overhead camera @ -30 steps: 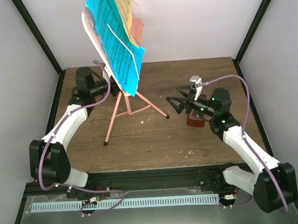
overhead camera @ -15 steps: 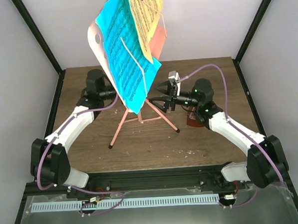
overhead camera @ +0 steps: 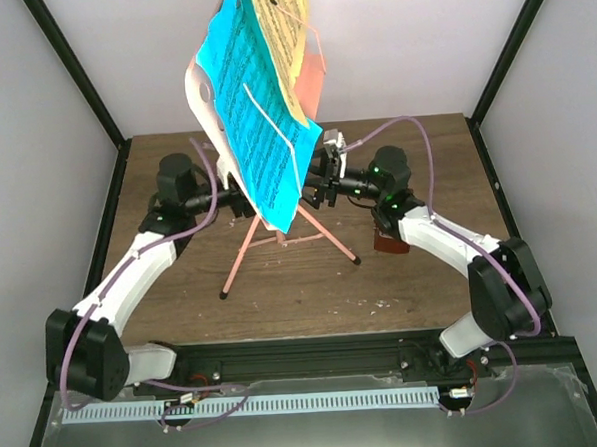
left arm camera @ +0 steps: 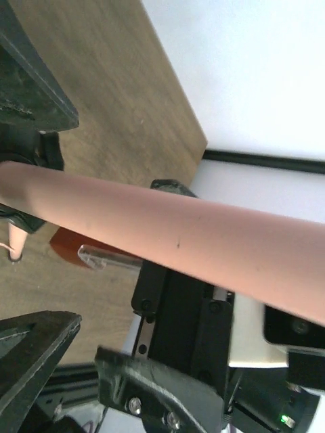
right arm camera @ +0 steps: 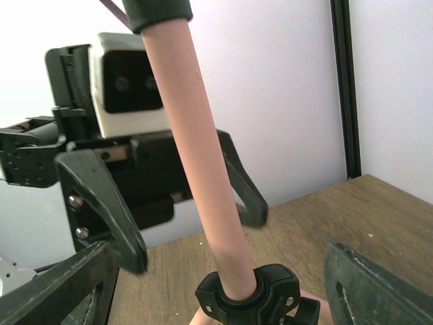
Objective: Pack up the instrument practice props
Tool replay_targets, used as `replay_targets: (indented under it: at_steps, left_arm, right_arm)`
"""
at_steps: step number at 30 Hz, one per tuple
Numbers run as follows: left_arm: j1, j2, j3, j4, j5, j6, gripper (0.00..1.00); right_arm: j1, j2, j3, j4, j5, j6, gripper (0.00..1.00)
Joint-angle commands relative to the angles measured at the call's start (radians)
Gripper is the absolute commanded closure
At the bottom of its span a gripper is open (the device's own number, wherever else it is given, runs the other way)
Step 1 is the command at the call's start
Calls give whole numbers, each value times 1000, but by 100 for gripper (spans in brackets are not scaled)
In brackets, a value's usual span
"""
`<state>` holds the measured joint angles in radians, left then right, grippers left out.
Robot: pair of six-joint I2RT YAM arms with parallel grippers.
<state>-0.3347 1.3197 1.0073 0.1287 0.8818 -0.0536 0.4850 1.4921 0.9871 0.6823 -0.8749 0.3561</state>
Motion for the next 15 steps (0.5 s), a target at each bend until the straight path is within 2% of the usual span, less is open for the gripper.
replay_targets:
  at_steps: [1,5,8,12,15]
  left_arm:
    - [44,-118,-74,87,-110,-84,23]
    - [108,-230,-72,-29,-252,-156,20]
    - [176,-295,-2,-203,-395,-226,10]
    - [322,-323,75,-354,-333,-282,8]
    - [366,-343,108,-429,-319,-226,8]
  right_arm:
    - [16,33,55,68,-8,-13,16]
    - [25,64,87,51,6,-36,18]
    - [34,96,124,36,-1,-49,22]
    - [59,138,164,30,-21,-81,26]
    - [73,176,196,18,-37,-99,31]
